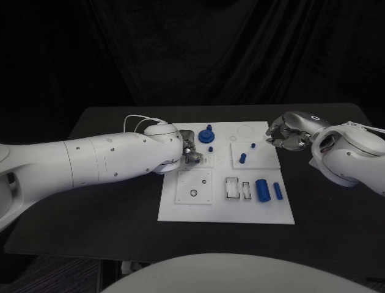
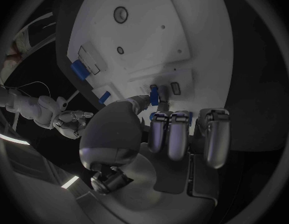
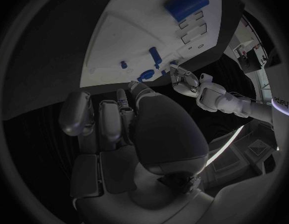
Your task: Assemble the parts on the task board
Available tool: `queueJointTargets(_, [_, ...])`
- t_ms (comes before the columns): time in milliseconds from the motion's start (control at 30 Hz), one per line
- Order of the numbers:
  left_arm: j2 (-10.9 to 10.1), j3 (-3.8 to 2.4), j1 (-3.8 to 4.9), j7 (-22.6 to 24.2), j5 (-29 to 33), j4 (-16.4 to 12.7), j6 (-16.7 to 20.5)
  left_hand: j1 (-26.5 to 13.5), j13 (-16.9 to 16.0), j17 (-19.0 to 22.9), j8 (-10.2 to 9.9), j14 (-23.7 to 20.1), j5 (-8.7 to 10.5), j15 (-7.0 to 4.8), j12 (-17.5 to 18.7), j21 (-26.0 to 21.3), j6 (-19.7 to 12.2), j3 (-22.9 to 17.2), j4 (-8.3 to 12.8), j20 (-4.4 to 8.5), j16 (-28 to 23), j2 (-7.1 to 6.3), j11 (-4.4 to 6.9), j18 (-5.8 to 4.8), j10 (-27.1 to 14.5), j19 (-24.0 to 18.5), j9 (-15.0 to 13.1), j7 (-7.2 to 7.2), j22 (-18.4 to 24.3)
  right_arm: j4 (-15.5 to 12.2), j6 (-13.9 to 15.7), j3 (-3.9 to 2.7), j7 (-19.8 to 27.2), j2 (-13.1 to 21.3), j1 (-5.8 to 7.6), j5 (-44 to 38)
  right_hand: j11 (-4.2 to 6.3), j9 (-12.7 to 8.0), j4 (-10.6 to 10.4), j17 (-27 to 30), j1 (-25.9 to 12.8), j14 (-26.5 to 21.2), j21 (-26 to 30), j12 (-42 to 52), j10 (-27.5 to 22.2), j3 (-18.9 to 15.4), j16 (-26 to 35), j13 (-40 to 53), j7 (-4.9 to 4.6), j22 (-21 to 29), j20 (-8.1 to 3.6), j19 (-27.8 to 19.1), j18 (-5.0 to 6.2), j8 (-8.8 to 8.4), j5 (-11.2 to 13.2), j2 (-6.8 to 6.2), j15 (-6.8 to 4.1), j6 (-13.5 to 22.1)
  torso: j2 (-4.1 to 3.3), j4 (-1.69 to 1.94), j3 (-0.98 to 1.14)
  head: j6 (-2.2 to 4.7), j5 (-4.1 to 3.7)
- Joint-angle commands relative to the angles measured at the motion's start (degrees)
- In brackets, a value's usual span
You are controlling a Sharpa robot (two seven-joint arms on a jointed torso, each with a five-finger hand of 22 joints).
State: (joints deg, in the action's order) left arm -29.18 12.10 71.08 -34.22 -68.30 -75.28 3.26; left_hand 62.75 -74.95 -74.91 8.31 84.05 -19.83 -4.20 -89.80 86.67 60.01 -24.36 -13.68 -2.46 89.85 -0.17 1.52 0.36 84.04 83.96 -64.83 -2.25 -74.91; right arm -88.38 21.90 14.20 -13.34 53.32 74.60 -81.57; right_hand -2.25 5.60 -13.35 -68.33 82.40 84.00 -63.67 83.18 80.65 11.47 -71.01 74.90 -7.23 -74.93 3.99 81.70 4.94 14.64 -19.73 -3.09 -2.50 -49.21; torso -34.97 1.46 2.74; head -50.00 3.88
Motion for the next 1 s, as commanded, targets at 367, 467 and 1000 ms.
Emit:
queueJointTargets(367, [-1.24,0.01,-0.98,1.17,0.12,-1.5,8.76,-0.87,-15.05,-15.09,0.34,5.95,-0.64,-0.42,-0.2,0.18,0.39,0.11,-0.46,0.57,0.15,0.12,0.36,0.46,5.96,4.26,-0.06,0.1,-14.0,0.14,0.35,-0.05,-0.7,0.0,-0.12,-0.13,0.1,-0.09,0.03,0.1,0.09,1.5,0.42,-0.3,-0.2,0.45,0.28,3.17,0.07,-3.32,-0.17,-0.36,0.74,0.24,-0.31,0.36,0.29,-0.34,-0.06,0.0,-0.12,0.0,0.08])
queueJointTargets(467, [-1.48,0.01,-1.08,1.27,0.12,-1.75,8.58,-1.19,-15.05,-15.09,0.36,5.95,-0.73,-0.44,-0.2,-0.01,0.41,0.34,-0.58,0.59,0.15,0.02,0.36,0.51,5.96,4.15,-0.08,0.06,-13.93,0.19,0.22,-0.05,-0.79,-0.07,-0.12,-0.13,0.1,-0.09,0.03,0.1,0.09,1.5,0.42,-0.3,-0.2,0.45,0.28,3.17,0.07,-3.32,-0.17,-0.36,0.74,0.24,-0.31,0.36,0.29,-0.34,-0.04,-0.05,-0.1,0.0,0.18])
queueJointTargets(1000, [-2.24,0.01,-1.61,1.06,0.12,-2.32,6.31,-2.68,-15.05,-15.09,0.28,5.95,-0.46,-0.43,-0.2,-0.58,0.44,1.61,-1.4,0.61,0.15,-0.01,0.32,0.65,5.96,3.85,-0.01,0.01,-13.74,0.3,-0.76,-0.05,-1.45,-0.03,-0.12,-0.06,0.08,-0.11,0.02,0.14,0.08,1.48,0.56,-0.27,-0.17,0.5,0.32,3.22,0.06,-3.26,-0.17,-0.39,0.76,0.24,-0.31,0.34,0.3,-0.35,-0.04,-0.05,-0.08,0.0,0.27])
